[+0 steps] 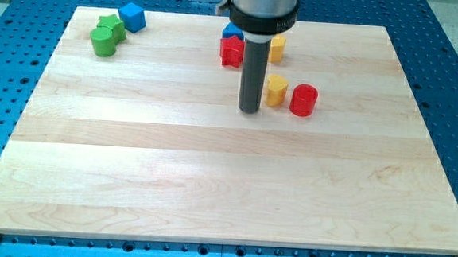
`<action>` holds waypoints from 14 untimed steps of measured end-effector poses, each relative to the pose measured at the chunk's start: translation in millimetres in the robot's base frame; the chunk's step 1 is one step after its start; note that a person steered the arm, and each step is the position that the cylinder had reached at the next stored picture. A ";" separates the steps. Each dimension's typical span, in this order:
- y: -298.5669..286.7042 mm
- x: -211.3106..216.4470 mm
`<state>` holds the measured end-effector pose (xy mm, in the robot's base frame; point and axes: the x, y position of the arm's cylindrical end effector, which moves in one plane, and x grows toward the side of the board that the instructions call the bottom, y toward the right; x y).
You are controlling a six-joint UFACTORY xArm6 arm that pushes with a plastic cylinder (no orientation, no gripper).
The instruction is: Place the red circle right to red star
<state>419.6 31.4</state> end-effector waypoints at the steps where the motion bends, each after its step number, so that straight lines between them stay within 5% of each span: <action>1: 40.4 -1.0; 4: 63.7 -88.6; 6: 126.1 -109.1; 7: 177.9 -16.3; 8: 132.3 3.0; 9: 83.0 -32.2; 10: 81.5 40.1; 12: 26.3 -81.9; 13: 57.1 -25.2; 14: 101.8 -68.6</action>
<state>351.0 133.2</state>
